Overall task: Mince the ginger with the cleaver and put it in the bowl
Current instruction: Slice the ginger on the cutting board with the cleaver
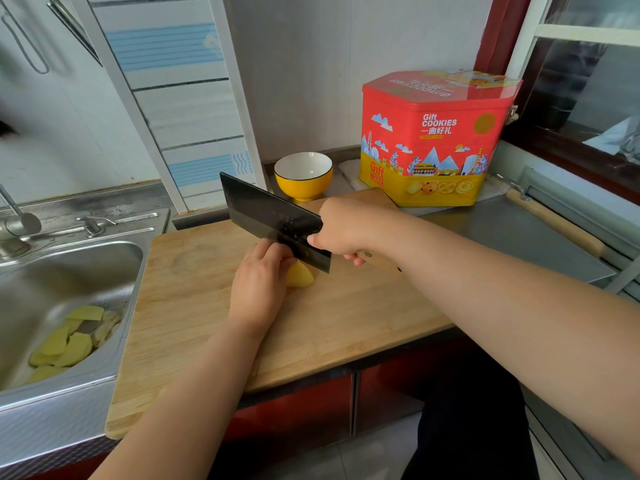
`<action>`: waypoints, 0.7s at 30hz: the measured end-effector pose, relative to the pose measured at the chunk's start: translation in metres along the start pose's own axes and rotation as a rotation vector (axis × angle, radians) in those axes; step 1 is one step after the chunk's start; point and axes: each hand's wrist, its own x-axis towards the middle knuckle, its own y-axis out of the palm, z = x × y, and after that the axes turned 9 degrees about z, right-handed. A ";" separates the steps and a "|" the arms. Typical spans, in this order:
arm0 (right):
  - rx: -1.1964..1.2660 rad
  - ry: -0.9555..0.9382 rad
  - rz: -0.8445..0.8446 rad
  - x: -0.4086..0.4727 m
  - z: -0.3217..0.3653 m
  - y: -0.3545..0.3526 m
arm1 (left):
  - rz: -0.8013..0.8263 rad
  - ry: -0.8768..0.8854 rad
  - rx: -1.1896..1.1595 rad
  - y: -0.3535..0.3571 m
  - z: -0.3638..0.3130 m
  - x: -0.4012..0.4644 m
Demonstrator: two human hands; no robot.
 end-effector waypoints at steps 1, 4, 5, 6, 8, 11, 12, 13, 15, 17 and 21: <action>-0.001 0.002 0.005 0.001 0.000 0.000 | 0.000 0.002 0.002 0.000 0.000 0.000; -0.002 0.023 0.020 0.004 0.001 0.002 | -0.001 0.004 0.002 -0.001 -0.001 0.000; 0.000 0.032 0.026 0.005 0.001 0.002 | -0.001 0.005 0.003 -0.001 -0.001 0.000; -0.001 0.039 0.031 0.006 0.002 0.002 | -0.002 0.006 0.003 -0.001 -0.001 0.000; -0.022 0.048 0.040 0.007 0.003 0.001 | 0.000 0.006 0.001 -0.001 -0.001 0.000; -0.056 0.063 0.067 0.008 0.007 0.000 | 0.003 0.004 0.005 -0.001 0.000 0.000; -0.064 0.070 0.088 0.009 0.009 0.001 | 0.001 0.005 0.008 0.000 0.000 0.000; -0.069 0.077 0.110 0.011 0.010 0.002 | 0.000 0.007 0.010 0.000 0.001 0.000; -0.072 0.082 0.135 0.012 0.012 0.003 | 0.000 0.009 0.011 0.000 0.001 0.000; -0.090 0.089 0.141 0.014 0.012 0.003 | 0.002 0.011 0.017 0.001 0.001 0.000; -0.087 0.131 0.212 0.019 0.014 0.008 | -0.007 0.016 0.010 0.001 0.001 0.001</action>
